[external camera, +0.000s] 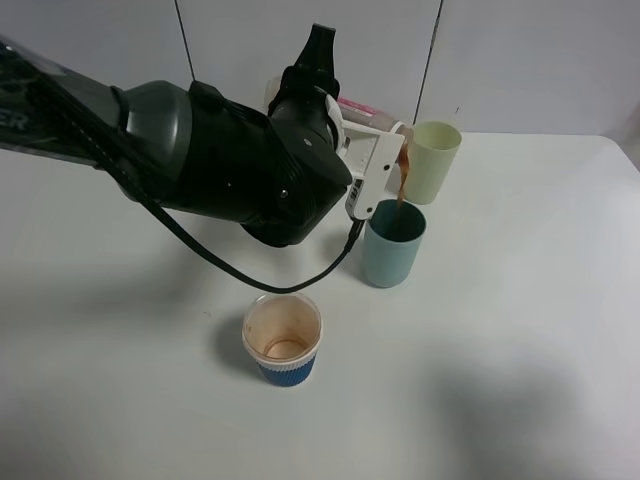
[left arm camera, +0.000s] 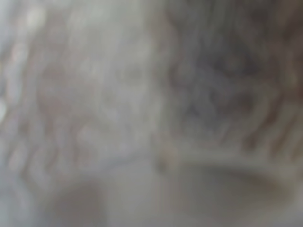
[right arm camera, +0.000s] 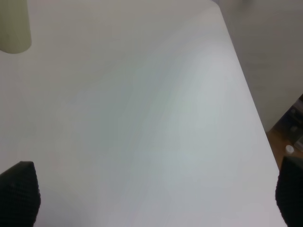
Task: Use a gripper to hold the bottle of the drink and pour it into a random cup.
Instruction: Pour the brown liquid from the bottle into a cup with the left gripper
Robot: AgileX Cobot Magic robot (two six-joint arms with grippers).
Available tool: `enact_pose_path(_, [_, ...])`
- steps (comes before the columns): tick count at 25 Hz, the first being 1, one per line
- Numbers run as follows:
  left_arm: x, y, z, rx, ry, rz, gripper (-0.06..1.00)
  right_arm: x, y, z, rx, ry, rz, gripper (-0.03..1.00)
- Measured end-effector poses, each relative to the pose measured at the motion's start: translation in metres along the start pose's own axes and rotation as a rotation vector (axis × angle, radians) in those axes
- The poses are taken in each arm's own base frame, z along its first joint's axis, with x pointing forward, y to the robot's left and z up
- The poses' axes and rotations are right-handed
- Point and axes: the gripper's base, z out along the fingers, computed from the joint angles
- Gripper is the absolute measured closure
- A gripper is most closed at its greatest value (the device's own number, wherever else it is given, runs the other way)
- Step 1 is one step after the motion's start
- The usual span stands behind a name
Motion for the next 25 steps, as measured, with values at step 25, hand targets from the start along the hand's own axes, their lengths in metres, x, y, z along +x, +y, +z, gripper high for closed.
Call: enact_pose_path(25, [0.0018, 0.0008, 0.0, -0.009, 0.02, 0.046, 0.6, 0.0, 0.0, 0.0, 0.0, 0.0, 0.0, -0.02])
